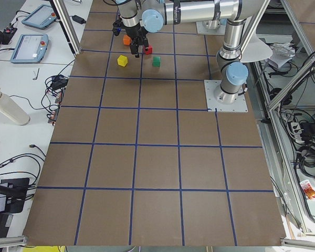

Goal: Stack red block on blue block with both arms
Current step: 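Lower the right gripper onto the red cube and close it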

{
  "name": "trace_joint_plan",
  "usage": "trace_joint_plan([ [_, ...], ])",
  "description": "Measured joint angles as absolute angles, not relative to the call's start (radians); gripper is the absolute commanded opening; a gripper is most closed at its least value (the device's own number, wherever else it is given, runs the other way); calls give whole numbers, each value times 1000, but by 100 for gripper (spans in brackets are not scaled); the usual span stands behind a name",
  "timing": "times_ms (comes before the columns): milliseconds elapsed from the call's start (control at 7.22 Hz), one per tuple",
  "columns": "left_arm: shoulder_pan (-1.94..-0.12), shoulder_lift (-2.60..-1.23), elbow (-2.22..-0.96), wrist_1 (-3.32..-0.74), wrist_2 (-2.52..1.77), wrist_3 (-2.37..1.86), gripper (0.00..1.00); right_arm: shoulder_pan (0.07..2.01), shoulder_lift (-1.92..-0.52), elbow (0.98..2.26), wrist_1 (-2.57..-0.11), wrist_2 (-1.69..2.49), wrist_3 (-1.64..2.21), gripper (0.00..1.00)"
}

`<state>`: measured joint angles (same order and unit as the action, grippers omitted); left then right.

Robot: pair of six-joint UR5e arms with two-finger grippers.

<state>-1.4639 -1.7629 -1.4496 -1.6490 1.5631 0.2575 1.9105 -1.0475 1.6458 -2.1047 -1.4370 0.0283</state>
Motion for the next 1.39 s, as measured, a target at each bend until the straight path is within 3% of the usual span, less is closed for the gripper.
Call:
trace_joint_plan([
  [416, -1465, -1764, -1450, -1649, 1563, 256, 100, 1913, -1045, 1669, -2106, -1437, 25, 15],
  [554, -1466, -1765, -1451, -1649, 1563, 256, 100, 1913, -1045, 1669, -2106, -1437, 25, 2],
  [1386, -1466, -1766, -1451, -1649, 1564, 255, 100, 1904, -1086, 1620, -2051, -1473, 39, 0],
])
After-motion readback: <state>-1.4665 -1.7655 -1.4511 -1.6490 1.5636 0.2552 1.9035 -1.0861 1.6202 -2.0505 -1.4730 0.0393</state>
